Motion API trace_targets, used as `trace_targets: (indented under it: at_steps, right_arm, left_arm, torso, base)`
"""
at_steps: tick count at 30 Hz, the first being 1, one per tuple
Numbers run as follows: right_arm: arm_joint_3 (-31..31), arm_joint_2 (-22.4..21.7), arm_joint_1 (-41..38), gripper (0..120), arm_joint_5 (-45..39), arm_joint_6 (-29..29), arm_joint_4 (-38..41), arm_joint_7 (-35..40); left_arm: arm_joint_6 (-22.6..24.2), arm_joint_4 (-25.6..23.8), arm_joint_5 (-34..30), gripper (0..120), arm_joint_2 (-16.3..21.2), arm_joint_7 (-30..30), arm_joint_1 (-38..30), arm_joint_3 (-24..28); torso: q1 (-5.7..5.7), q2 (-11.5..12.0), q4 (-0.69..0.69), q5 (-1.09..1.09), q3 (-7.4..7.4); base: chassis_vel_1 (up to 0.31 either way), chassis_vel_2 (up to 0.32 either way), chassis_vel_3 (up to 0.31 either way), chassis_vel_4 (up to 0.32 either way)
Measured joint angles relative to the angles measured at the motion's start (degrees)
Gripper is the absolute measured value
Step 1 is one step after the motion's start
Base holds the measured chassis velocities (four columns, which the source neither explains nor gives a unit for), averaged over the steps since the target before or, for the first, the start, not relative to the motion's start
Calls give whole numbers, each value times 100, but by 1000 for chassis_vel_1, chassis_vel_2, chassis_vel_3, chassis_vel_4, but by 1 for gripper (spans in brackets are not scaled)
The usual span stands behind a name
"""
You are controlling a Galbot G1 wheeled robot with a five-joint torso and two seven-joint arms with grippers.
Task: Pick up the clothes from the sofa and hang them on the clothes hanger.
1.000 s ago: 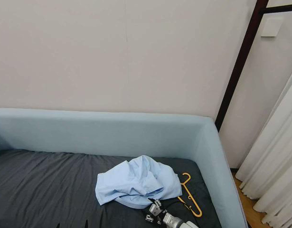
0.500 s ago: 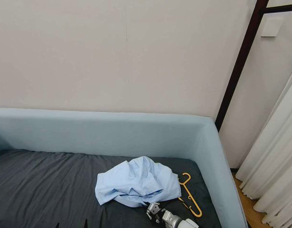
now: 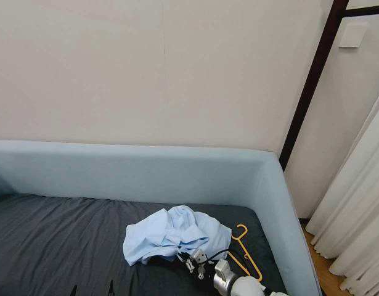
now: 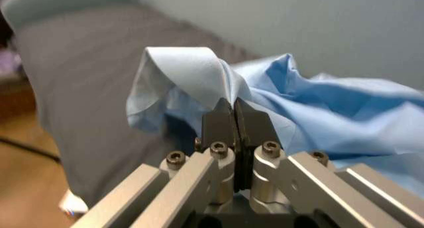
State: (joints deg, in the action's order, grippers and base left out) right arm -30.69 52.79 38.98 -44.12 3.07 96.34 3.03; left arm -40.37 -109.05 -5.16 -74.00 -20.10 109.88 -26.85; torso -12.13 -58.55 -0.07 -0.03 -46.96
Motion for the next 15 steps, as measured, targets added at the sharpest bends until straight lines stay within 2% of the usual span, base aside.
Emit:
trace_targets:
  at_steps: [1, 5, 6, 9, 15]
  right_arm:
    - [0, 0, 0, 0, 0, 0, 0, 0]
    - [347, -338, -317, 0, -1062, 635, 1085, 529]
    - [347, -338, -317, 0, -1062, 635, 1085, 529]
    - [764, -598, -512, 0, -1868, 1138, 1805, 883]
    - [1463, -1085, -844, 0, -2987, 1828, 2596, 808]
  left_arm:
    - [0, 0, 0, 99, 0, 0, 0, 0]
    - [0, -62, 3, 98, -1, 0, -9, 1]
    - [0, -62, 3, 98, -1, 0, -9, 1]
    - [0, -146, 6, 98, -2, 2, 0, -8]
    - [1, -255, 8, 99, -4, 2, 62, -46]
  torso:
    - [0, 0, 0, 0, 0]
    - [0, 0, 1, 0, 0]
    - [0, 0, 1, 0, 0]
    - [0, 0, 1, 0, 0]
    - [0, 0, 0, 1, 0]
  base:
    - [0, 0, 0, 0]
    - [0, 0, 0, 0]
    - [0, 0, 0, 0]
    - [0, 0, 0, 0]
    - [0, 0, 0, 0]
